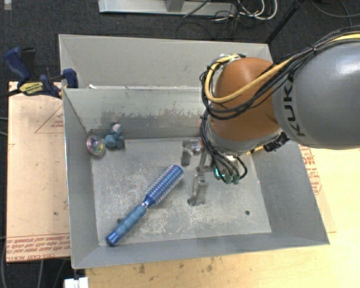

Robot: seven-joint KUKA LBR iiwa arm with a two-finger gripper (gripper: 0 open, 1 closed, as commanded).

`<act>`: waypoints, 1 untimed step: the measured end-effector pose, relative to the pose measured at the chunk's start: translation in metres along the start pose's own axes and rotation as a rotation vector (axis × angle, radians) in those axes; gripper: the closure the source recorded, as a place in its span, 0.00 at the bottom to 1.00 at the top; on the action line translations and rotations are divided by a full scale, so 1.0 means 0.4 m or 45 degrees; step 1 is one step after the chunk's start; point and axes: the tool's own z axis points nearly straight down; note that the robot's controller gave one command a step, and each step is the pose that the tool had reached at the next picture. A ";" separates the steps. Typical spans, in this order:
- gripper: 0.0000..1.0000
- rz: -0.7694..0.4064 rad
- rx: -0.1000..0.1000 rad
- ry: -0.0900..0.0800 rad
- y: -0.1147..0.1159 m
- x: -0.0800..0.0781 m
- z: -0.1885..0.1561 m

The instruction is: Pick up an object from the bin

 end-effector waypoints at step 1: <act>0.00 -0.427 0.000 -0.008 0.107 -0.115 0.292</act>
Offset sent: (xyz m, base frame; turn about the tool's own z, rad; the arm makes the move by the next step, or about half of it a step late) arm 0.0456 0.0418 -0.1146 -0.3370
